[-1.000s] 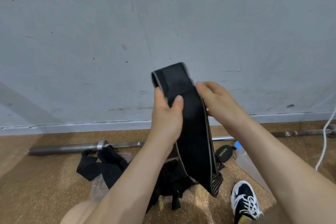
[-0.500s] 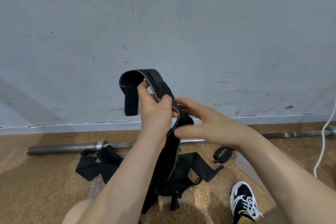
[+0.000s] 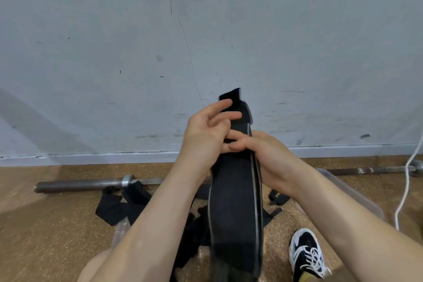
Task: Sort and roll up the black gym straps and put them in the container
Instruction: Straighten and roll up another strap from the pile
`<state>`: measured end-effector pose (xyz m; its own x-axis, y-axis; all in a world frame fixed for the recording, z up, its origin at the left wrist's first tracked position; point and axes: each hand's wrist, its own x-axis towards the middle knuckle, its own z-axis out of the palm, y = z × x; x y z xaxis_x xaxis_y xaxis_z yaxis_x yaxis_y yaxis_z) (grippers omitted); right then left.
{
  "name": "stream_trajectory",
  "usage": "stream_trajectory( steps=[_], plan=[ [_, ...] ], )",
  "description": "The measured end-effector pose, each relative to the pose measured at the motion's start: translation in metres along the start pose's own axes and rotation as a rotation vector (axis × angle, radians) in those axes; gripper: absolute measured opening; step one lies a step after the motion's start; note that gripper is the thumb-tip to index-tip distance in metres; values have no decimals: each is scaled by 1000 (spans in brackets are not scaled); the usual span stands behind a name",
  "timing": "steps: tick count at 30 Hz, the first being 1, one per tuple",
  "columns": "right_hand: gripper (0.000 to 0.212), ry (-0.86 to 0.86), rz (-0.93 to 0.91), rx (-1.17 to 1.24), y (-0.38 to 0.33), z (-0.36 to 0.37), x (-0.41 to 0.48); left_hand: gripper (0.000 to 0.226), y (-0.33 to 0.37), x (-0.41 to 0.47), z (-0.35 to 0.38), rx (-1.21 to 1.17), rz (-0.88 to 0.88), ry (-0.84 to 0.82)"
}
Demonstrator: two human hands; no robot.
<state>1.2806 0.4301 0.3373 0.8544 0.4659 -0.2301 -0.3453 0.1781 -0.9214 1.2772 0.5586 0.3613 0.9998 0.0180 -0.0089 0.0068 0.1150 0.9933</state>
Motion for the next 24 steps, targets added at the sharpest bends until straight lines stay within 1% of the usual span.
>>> stream_trajectory(
  steps=[1,2,3,4,5,6,7,8,9,10,11,12,13,15,17,19,20,21,22,23,24],
  plan=[
    [30,28,-8,-17,-1,0,0,34,-2,1,0,102,45,62],
    [25,78,-18,-65,-1,1,1,28,-4,2,-1,254,116,138],
    [21,140,-28,-131,-1,0,1,19,-6,4,-5,477,207,212],
    [21,198,-31,-185,-2,-2,2,8,-6,4,-9,702,262,262],
    [22,235,-31,-207,-4,-4,3,13,-7,6,-15,866,254,291],
    [24,259,-35,-202,-7,-5,2,29,-9,9,-21,914,160,277],
    [27,275,-44,-178,-9,-7,2,42,-7,11,-25,840,12,200],
    [30,289,-56,-144,-12,-8,2,53,-6,12,-26,675,-166,83],
    [33,306,-70,-107,-14,-9,3,57,-5,9,-23,507,-304,-37],
    [33,326,-89,-70,-15,-9,4,54,-8,6,-18,365,-354,-137],
    [30,347,-111,-28,-17,-8,4,47,-13,3,-12,259,-334,-204],
    [26,366,-134,16,-18,-7,4,38,-18,1,-6,207,-273,-239],
    [22,375,-150,54,-19,-7,5,30,-23,0,0,209,-205,-231],
    [18,355,-168,77,-20,-6,5,21,-28,1,5,212,-108,-110],
    [22,295,-193,84,-20,-2,4,19,-30,5,5,138,-64,12],
    [22,235,-206,64,-20,-1,3,18,-32,8,5,78,-63,79],
    [23,216,-206,10,-18,-3,4,18,-32,8,6,60,-64,107],
    [27,203,-191,-95,-16,-8,4,18,-32,9,7,42,-60,141],
    [35,182,-155,-255,-13,-14,4,18,-32,12,7,11,-48,184],
    [43,136,-103,-432,-10,-18,3,18,-29,14,6,-20,-32,233],
    [47,68,-52,-574,-6,-21,2,20,-24,16,3,-53,-15,273]
  ],
)
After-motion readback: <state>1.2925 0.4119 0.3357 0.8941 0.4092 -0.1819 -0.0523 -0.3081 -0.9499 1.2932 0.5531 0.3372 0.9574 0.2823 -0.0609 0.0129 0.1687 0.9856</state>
